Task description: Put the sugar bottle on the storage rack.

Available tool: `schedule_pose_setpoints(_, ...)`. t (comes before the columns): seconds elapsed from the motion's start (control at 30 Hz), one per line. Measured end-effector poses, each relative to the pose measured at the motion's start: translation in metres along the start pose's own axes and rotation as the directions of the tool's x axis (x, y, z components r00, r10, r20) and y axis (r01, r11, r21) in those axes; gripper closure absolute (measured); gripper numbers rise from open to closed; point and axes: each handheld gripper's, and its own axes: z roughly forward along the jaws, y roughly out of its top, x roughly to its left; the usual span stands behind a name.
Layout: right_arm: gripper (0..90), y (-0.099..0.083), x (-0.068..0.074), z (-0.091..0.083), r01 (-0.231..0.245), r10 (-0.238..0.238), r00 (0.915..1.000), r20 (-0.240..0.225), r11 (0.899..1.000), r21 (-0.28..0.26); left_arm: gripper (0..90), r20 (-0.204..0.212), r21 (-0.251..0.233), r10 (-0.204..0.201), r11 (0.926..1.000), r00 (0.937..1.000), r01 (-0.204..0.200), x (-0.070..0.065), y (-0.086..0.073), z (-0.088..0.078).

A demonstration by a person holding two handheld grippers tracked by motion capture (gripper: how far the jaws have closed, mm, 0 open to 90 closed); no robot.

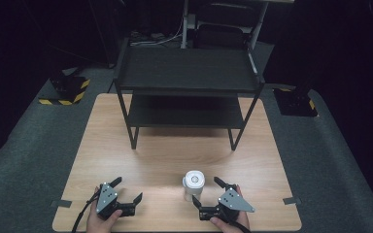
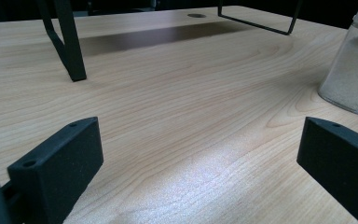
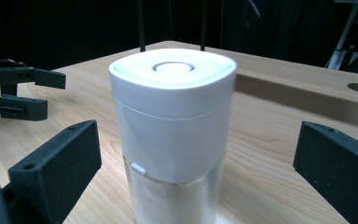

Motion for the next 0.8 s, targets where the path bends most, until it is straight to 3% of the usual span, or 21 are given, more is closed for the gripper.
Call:
schedule_pose_setpoints(0.2, 2.5, -0.002, 0.014, 0.017, 0.018, -0.018, 0.9995, 0.026, 1.0, -0.004, 0.5, 0.002, -0.001, -0.002, 1.0, 1.0, 0.002, 0.0, 0.0, 0.0)
schedule_pose_setpoints(0.33, 10.7, -0.009, 0.031, 0.028, 0.028, -0.026, 0.9952, 0.095, 0.999, -0.026, 0.5, 0.003, -0.002, 0.001, 1.0, 1.0, -0.001, 0.001, 0.0, 0.0)
schedule_pose_setpoints(0.6, 19.0, -0.016, 0.045, 0.034, 0.012, -0.004, 0.9905, 0.138, 0.998, -0.054, 0.5, 0.006, -0.002, 0.0, 1.0, 1.0, 0.0, 0.001, 0.0, 0.0)
schedule_pose_setpoints(0.7, 22.1, -0.02, 0.052, 0.035, 0.03, -0.019, 0.9854, 0.169, 0.998, -0.064, 0.5, 0.006, -0.002, 0.0, 1.0, 1.0, 0.0, 0.001, 0.0, 0.0)
schedule_pose_setpoints(0.8, 22.8, -0.021, 0.053, 0.035, 0.025, -0.012, 0.985, 0.172, 0.997, -0.072, 0.5, 0.005, -0.003, -0.002, 1.0, 1.0, 0.002, 0.001, 0.0, 0.0)
